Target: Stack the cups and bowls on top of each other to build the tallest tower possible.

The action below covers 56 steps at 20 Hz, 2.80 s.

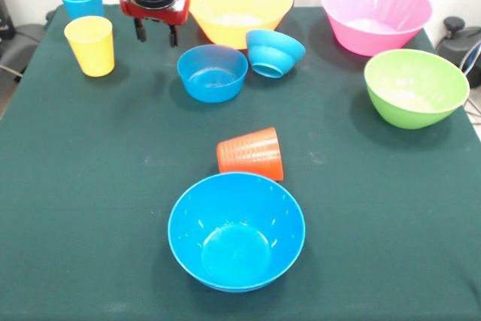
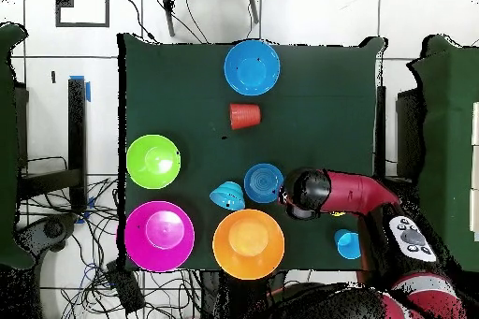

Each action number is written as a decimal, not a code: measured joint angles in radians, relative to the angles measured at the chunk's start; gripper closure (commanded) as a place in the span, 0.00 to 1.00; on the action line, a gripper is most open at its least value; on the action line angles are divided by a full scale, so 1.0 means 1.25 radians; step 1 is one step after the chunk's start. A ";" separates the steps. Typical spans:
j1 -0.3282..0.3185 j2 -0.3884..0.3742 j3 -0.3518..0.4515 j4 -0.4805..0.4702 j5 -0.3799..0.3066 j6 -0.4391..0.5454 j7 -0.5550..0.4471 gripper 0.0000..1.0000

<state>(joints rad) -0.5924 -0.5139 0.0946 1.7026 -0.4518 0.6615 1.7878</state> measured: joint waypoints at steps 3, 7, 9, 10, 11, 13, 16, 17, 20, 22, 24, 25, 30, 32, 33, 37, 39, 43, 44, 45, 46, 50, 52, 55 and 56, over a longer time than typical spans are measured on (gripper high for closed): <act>0.002 0.001 0.000 -0.001 0.000 0.000 0.000 0.00; 0.014 0.016 -0.004 -0.012 0.000 0.000 0.000 0.00; 0.022 0.023 -0.006 -0.015 0.000 0.000 0.000 0.00; 0.023 0.026 -0.006 -0.015 0.000 0.000 0.000 0.00; 0.025 0.028 -0.006 -0.016 0.000 0.000 0.000 0.00; 0.032 0.038 -0.006 -0.016 0.000 0.000 0.000 0.00; 0.040 0.046 -0.008 -0.017 0.000 0.000 0.000 0.00; 0.042 0.048 -0.009 -0.017 0.000 0.000 0.000 0.00; 0.056 0.059 -0.018 -0.019 0.000 0.000 0.000 0.00; 0.064 0.065 -0.023 -0.021 0.000 0.000 0.000 0.00; 0.072 0.069 -0.026 -0.022 0.000 0.000 0.000 0.00; 0.076 0.071 -0.026 -0.022 0.000 0.000 0.000 0.00; 0.081 0.089 -0.027 -0.024 0.000 -0.003 0.000 0.00; 0.080 0.094 -0.027 -0.024 0.000 -0.006 0.000 0.00; 0.079 0.096 -0.027 -0.024 0.001 -0.008 0.000 0.00; 0.071 0.102 -0.027 -0.024 0.000 -0.009 0.000 0.00; 0.066 0.101 -0.027 -0.024 0.000 -0.009 0.000 0.00; 0.054 0.100 -0.027 -0.026 0.000 -0.009 0.000 0.00; 0.051 0.100 -0.027 -0.027 0.000 -0.009 0.000 0.00; 0.049 0.100 -0.027 -0.029 0.000 -0.009 0.000 0.00; 0.045 0.100 -0.027 -0.030 0.000 -0.009 0.000 0.00; 0.037 0.099 -0.027 -0.032 0.000 -0.009 0.000 0.00; 0.035 0.098 -0.027 -0.033 0.000 -0.009 0.000 0.00; 0.034 0.096 -0.027 -0.033 0.000 -0.009 0.000 0.00; 0.034 0.094 -0.027 -0.033 0.000 -0.009 0.000 0.00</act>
<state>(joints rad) -0.5501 -0.3959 0.0610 1.6611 -0.4514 0.6501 1.7878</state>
